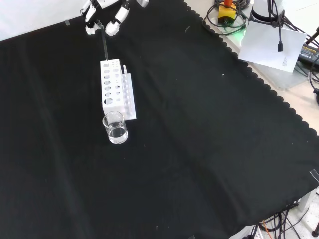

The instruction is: Take the glass rod from the white test tube rack.

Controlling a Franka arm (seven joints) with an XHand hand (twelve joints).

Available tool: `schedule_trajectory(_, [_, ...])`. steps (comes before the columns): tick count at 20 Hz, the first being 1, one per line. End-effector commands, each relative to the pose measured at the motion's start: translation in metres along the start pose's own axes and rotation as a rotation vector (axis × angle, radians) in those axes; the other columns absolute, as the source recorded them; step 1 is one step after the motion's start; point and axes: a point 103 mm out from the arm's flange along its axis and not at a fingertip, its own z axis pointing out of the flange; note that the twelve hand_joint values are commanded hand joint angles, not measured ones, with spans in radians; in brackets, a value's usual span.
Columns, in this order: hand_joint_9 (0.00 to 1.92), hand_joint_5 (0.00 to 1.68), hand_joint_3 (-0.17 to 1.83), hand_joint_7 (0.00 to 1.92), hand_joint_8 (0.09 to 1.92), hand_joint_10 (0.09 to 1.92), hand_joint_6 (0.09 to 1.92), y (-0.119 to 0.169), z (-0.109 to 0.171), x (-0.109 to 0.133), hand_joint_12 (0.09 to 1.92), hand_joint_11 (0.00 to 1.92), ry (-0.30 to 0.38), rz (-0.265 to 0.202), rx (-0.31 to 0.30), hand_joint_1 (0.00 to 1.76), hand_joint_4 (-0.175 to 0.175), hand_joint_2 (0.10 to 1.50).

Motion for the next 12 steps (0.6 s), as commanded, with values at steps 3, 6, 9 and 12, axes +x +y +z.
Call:
schedule_trajectory(3, [0.99, 0.37, -0.17, 0.8, 1.0, 0.97, 0.78, 0.0036, 0.0113, -0.0083, 1.39, 0.53, 0.02, 0.003, 0.011, 0.85, -0.175, 1.16])
schedule_trajectory(6, [1.06, 0.39, -0.17, 0.86, 1.02, 0.97, 0.8, 0.0055, 0.0104, -0.0093, 1.36, 0.61, 0.027, -0.013, -0.001, 0.87, -0.175, 1.16])
schedule_trajectory(9, [1.15, 0.43, -0.17, 0.91, 1.06, 0.98, 0.84, 0.0074, 0.0095, -0.0098, 1.31, 0.75, 0.036, -0.025, -0.017, 0.93, -0.175, 1.16])
schedule_trajectory(12, [1.24, 0.47, -0.17, 0.95, 1.1, 0.98, 0.87, 0.0083, 0.01, -0.0088, 1.28, 0.89, 0.044, -0.024, -0.022, 0.97, -0.175, 1.16])
